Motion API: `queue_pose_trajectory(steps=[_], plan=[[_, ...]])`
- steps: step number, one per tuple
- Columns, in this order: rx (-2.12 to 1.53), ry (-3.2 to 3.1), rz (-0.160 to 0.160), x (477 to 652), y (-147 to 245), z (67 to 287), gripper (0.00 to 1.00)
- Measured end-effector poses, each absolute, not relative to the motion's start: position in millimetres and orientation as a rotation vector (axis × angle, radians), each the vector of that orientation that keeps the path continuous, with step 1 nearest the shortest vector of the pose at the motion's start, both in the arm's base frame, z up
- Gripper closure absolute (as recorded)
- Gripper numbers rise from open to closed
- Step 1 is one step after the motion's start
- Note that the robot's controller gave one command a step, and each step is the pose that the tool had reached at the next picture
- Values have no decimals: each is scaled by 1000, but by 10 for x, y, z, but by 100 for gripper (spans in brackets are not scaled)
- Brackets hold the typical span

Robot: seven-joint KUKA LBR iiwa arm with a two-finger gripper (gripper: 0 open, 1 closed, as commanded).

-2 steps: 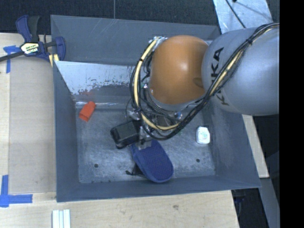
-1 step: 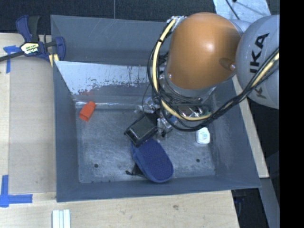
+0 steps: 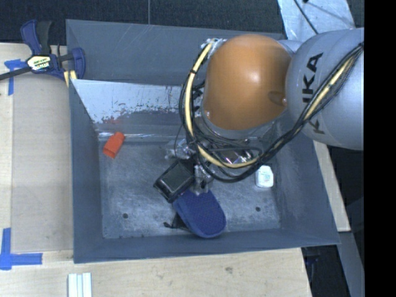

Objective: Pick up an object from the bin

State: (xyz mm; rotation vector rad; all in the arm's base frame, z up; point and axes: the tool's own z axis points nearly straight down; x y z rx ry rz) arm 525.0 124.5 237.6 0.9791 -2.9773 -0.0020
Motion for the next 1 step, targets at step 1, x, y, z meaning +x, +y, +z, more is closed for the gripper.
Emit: queue_pose_trajectory(steps=[1], plan=[[1275, -2863, -3, 5374, 1572, 1825, 100]])
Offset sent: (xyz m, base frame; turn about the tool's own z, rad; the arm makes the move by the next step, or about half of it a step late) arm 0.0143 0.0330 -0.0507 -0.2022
